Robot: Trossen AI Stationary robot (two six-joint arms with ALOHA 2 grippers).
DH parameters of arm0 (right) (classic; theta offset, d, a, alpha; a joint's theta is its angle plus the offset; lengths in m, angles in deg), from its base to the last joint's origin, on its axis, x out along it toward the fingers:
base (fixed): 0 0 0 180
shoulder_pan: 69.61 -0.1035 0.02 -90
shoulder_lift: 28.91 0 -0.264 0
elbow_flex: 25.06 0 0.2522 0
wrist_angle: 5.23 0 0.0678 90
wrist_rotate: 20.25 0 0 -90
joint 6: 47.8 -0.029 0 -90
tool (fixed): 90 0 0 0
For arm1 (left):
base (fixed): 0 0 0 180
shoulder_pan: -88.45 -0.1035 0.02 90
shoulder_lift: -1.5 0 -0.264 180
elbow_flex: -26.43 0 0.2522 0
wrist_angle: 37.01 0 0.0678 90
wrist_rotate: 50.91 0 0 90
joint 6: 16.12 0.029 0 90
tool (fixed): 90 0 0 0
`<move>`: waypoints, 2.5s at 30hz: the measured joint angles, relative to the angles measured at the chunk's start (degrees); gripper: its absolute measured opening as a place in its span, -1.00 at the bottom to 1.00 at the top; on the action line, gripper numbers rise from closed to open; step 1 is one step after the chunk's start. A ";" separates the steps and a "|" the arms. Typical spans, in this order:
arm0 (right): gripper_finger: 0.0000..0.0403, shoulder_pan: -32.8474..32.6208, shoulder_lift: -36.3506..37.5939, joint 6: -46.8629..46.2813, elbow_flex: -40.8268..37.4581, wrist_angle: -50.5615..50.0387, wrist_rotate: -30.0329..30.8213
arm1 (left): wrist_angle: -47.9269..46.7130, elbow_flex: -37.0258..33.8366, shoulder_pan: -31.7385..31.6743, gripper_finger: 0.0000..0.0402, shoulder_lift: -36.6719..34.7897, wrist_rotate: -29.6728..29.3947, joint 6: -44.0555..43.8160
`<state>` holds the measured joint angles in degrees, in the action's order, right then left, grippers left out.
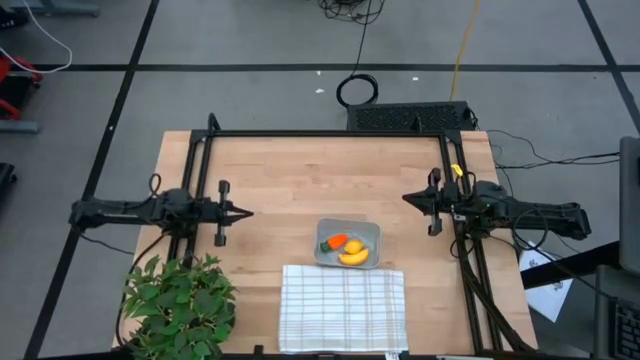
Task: Pick and placing Produce into tupperware
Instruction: Return to Home Position
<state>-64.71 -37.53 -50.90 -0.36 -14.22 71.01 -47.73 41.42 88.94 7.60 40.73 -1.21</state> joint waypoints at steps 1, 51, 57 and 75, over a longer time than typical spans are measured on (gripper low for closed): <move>-1.00 -0.01 0.00 -0.32 0.00 -0.21 0.00 | 0.04 -0.43 -0.10 -1.00 -0.39 0.28 -0.14; -1.00 0.00 -0.02 -0.55 0.00 -2.88 -0.02 | -0.26 -0.63 -0.11 -0.95 -1.26 -0.23 -3.67; -1.00 0.00 -0.02 -0.55 0.00 -2.88 -0.02 | -0.25 -0.63 -0.09 -0.99 -1.26 -0.23 -3.46; -1.00 -0.01 -0.02 -0.55 0.00 -2.88 -0.02 | -0.25 -0.62 -0.09 -0.98 -1.24 -0.23 -3.36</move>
<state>-64.72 -37.55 -51.44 -0.36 -17.10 70.99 -47.98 40.80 88.85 6.36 40.50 -4.57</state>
